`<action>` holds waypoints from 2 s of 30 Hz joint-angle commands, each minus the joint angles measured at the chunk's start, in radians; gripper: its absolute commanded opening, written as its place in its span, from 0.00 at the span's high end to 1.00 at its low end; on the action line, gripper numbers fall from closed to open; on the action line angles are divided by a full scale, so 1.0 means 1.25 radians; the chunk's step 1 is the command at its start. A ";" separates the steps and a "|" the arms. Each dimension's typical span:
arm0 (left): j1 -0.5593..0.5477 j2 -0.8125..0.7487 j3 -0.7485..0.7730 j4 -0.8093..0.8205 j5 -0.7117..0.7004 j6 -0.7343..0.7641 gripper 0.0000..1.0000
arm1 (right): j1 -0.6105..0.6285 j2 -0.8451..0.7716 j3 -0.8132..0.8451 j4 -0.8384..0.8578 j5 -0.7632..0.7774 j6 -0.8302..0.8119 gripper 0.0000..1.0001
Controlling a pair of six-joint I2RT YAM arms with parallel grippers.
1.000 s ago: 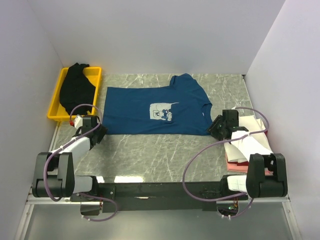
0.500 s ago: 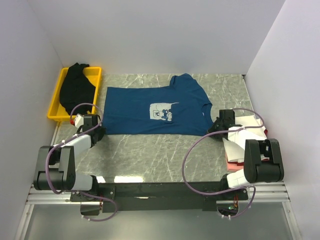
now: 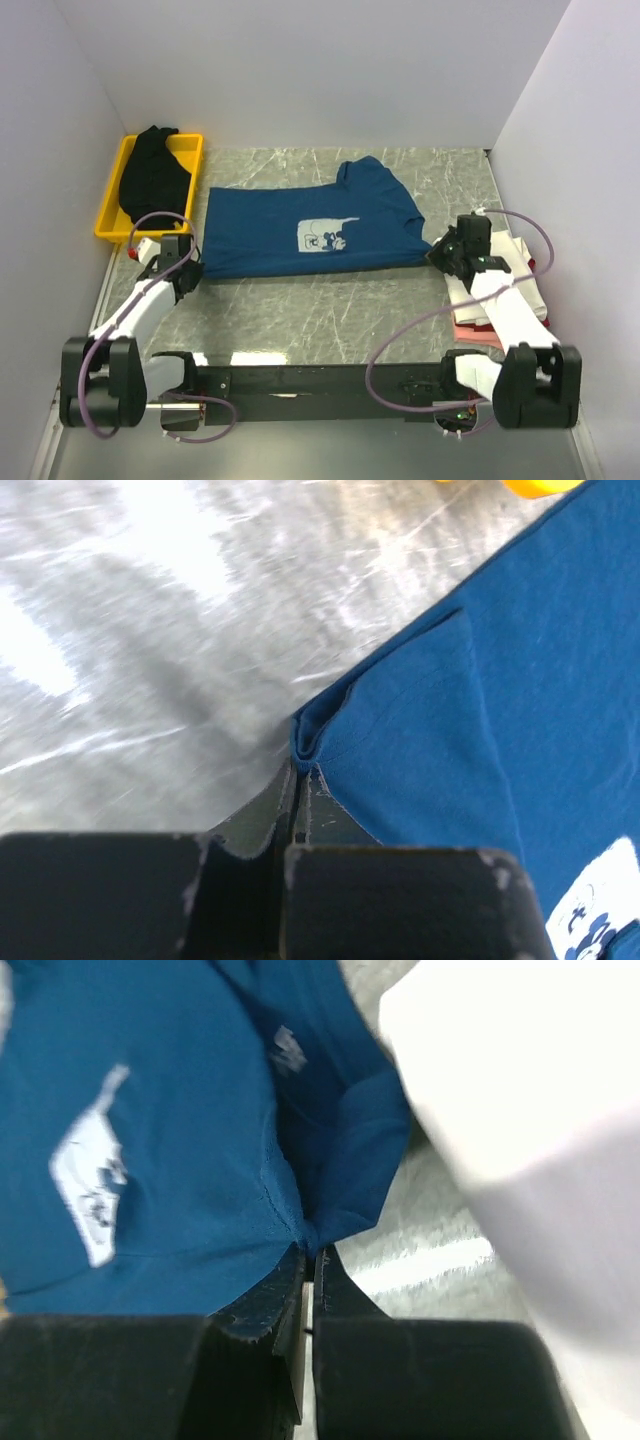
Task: Fold and stack the t-shirts
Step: Fold the tshirt
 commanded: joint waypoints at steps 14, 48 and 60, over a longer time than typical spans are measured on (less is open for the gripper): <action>0.003 -0.380 -0.106 -0.315 -0.074 -0.197 0.97 | -0.046 -0.388 -0.131 -0.253 -0.123 0.020 0.99; -0.058 0.244 0.482 -0.190 -0.100 0.132 0.54 | 0.127 0.358 0.478 -0.027 -0.018 -0.120 0.39; -0.081 0.572 0.763 -0.241 -0.143 0.226 0.56 | 0.126 0.741 0.892 -0.056 -0.009 -0.185 0.40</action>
